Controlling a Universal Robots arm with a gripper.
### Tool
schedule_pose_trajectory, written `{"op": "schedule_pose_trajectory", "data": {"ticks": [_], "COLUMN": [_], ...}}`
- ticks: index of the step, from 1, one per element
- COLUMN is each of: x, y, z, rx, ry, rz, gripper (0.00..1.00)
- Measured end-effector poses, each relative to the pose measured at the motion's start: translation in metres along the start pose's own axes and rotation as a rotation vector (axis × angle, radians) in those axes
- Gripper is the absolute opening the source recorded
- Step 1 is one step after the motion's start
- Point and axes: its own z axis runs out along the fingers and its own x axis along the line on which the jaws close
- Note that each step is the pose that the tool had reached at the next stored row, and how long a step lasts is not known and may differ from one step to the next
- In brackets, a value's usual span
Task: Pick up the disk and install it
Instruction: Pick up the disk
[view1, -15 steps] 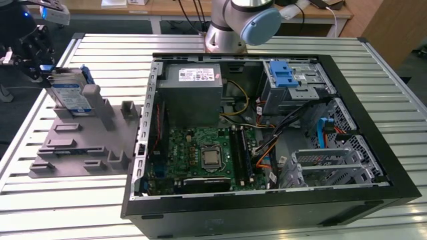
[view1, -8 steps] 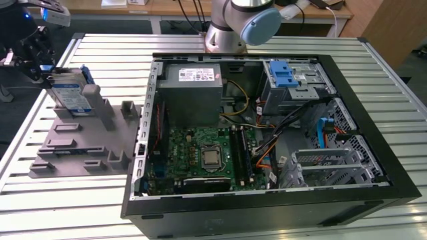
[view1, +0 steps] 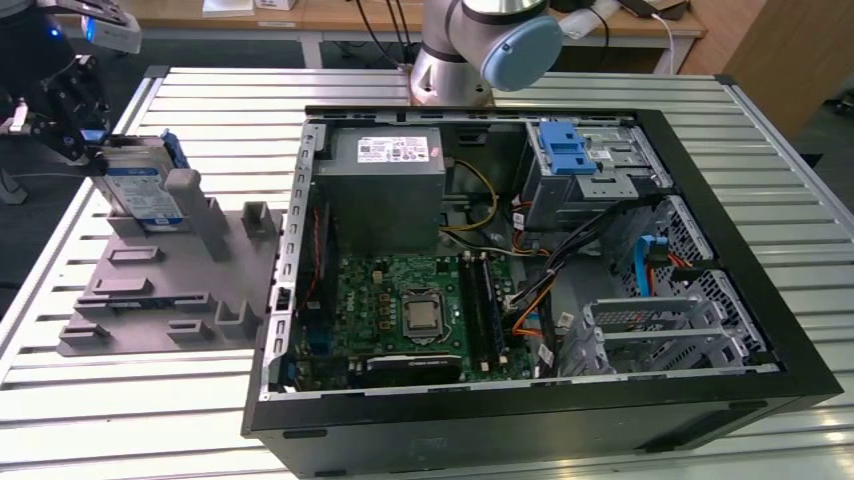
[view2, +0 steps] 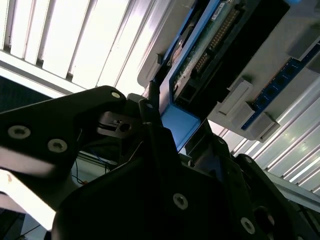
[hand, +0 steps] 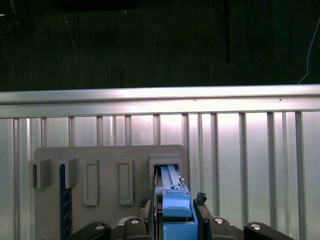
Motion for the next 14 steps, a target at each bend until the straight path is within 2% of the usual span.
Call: {"op": "schedule_pose_trajectory", "data": {"ticks": [1, 2, 14], "x": [0.0, 0.0, 0.0], "y": [0.0, 0.0, 0.0], "z": [0.0, 0.0, -0.0018], "rx": [0.0, 0.0001, 0.0004], "ry": [0.0002, 0.0005, 0.0023], "rz": [0.0, 0.0, 0.0], "gripper": [0.49, 0.42, 0.42]}}
